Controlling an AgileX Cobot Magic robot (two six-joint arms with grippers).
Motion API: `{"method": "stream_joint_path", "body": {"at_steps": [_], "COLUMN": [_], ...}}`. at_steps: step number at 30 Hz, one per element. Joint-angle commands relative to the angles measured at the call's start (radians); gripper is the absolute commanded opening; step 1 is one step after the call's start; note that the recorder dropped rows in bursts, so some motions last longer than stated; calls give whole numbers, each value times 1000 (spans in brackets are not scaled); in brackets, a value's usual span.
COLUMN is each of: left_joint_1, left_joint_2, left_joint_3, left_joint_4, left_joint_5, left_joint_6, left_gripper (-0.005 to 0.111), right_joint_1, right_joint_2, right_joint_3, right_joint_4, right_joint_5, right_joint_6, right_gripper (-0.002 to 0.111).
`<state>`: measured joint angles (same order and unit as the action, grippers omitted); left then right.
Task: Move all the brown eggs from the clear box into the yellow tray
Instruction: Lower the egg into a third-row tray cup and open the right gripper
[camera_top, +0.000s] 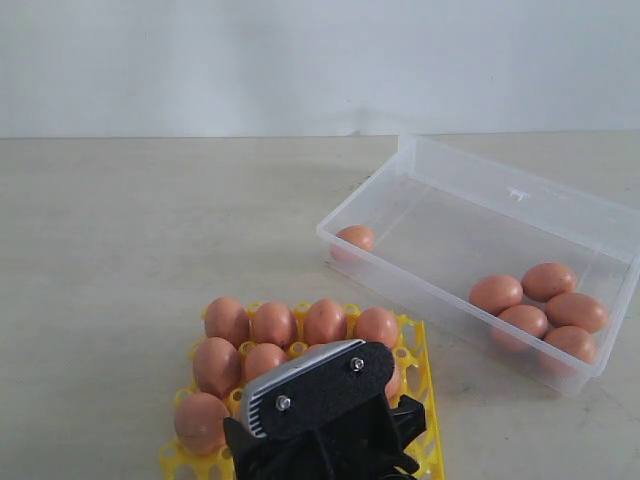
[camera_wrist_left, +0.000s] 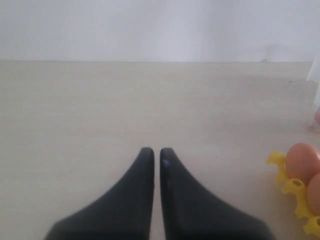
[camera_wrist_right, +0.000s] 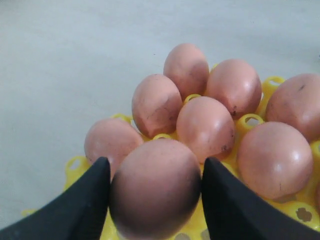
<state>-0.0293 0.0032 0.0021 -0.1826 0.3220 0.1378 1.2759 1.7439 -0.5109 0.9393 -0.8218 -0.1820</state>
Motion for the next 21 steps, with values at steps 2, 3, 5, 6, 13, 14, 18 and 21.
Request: {"method": "stream_joint_path", "body": {"at_steps": [2, 3, 5, 6, 13, 14, 18, 21], "left_joint_1": [-4, -4, -4, -4, -4, -4, -4, -4], "left_joint_2": [-3, -3, -3, -3, -3, -3, -3, -3], "left_joint_3": [-2, -2, -2, -2, -2, -2, -2, -2], "left_joint_4": [-8, -8, -8, -8, -8, -8, -8, -8], "left_joint_5": [-11, -11, -11, -11, -11, -11, -11, -11], "left_joint_6": [-7, -7, -7, -7, -7, -7, -7, -7], "left_gripper": [4, 4, 4, 4, 4, 4, 4, 4], "right_joint_1": [-1, -1, -1, -1, -1, -1, -1, -1], "right_joint_2": [3, 3, 3, 3, 3, 3, 3, 3], "right_joint_3": [0, 0, 0, 0, 0, 0, 0, 0], "right_joint_4": [-7, -7, -12, -14, -14, -14, -14, -14], "right_joint_5": [24, 23, 14, 14, 29, 29, 29, 26], "right_joint_6": [-11, -11, -14, -20, -62, -63, -63, -68], "right_gripper": [45, 45, 45, 45, 45, 45, 53, 64]}}
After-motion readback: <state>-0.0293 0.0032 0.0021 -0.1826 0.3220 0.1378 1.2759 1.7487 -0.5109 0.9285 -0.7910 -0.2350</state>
